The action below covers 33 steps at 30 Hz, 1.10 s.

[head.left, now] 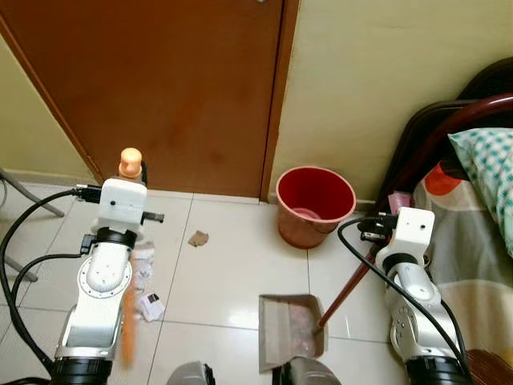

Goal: Sweep floor

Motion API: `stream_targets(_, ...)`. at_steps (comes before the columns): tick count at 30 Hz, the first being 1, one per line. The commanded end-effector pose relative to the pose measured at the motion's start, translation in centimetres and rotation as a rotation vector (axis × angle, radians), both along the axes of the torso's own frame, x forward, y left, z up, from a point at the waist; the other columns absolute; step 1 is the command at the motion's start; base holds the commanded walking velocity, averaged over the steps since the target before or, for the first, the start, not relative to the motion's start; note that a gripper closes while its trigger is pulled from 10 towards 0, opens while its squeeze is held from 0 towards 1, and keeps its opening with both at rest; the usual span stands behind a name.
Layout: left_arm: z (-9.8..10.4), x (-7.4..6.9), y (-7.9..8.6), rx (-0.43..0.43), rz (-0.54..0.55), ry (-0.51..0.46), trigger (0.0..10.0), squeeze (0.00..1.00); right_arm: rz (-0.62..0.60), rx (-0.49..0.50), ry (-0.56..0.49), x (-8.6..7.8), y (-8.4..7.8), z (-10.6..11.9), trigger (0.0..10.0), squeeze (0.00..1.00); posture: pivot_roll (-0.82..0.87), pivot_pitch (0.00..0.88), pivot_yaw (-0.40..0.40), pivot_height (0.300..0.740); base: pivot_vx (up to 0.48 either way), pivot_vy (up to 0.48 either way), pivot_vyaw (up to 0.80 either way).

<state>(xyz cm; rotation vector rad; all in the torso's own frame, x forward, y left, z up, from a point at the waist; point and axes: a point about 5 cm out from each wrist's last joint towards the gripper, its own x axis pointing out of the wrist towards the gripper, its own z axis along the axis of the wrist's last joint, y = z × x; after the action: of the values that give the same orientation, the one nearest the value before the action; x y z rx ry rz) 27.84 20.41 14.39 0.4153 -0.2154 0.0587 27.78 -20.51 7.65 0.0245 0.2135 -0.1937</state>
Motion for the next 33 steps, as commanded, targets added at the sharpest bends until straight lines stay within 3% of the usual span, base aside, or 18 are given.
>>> stream_targets(1, 0.7, 0.2, 0.1, 0.026, -0.003, -0.044, 10.0, 0.00, 0.003, -0.018, -0.032, 0.3, -0.1, 0.9, 10.0, 0.00, -0.04, 0.135, -0.056, 0.740, 0.000, 0.000, 0.00)
stream_targets(5, -0.5, 0.9, -0.2, -0.008, -0.015, -0.007, 10.0, 0.00, 0.002, -0.021, -0.035, 0.4, -0.2, 1.1, 10.0, 0.00, -0.05, 0.138, -0.058, 0.740, 0.000, 0.000, 0.00)
stream_targets(7, -1.2, 1.4, -0.3, 0.015, -0.009, 0.015, 10.0, 0.00, 0.003, -0.021, -0.036, 0.5, -0.2, 1.2, 10.0, 0.00, -0.05, 0.139, -0.063, 0.740, 0.000, 0.000, 0.00)
stream_targets(8, -1.6, 2.2, -0.7, 0.014, -0.015, 0.031, 10.0, 0.00, 0.010, -0.019, -0.038, 0.6, -0.1, 1.2, 10.0, 0.00, -0.05, 0.138, -0.066, 0.740, 0.000, 0.000, 0.00)
stream_targets(12, -1.8, 3.3, -1.1, -0.009, -0.030, 0.052, 10.0, 0.00, 0.016, -0.021, -0.043, 0.9, 0.1, 1.4, 10.0, 0.00, -0.06, 0.137, -0.065, 0.740, 0.000, 0.000, 0.00)
stream_targets(14, -2.0, 4.0, -2.2, -0.036, -0.069, 0.077, 10.0, 0.00, 0.012, -0.026, -0.051, 1.2, -0.2, 1.7, 10.0, 0.00, -0.07, 0.135, -0.059, 0.740, 0.000, 0.000, 0.00)
stream_targets(21, -2.8, 4.1, -4.8, -0.070, -0.194, 0.125, 10.0, 0.00, 0.001, -0.026, -0.067, 1.7, -0.3, 2.1, 10.0, 0.00, -0.07, 0.140, -0.045, 0.740, 0.000, 0.000, 0.00)
stream_targets(24, -3.4, 3.6, -6.8, -0.099, -0.273, 0.152, 10.0, 0.00, -0.017, -0.022, -0.102, 3.2, -0.6, 3.0, 10.0, 0.00, -0.05, 0.154, -0.035, 0.740, 0.000, 0.000, 0.00)
stream_targets(29, -3.7, 2.5, -8.5, -0.172, -0.324, 0.171, 10.0, 0.00, -0.030, -0.028, -0.133, 5.0, 0.0, 3.9, 10.0, 0.00, -0.02, 0.155, -0.028, 0.740, 0.000, 0.000, 0.00)
stream_targets(33, -3.5, 2.1, -9.5, -0.205, -0.355, 0.180, 10.0, 0.00, -0.031, -0.032, -0.135, 5.5, 0.7, 4.0, 10.0, 0.00, -0.01, 0.159, -0.026, 0.740, 0.000, 0.000, 0.00)
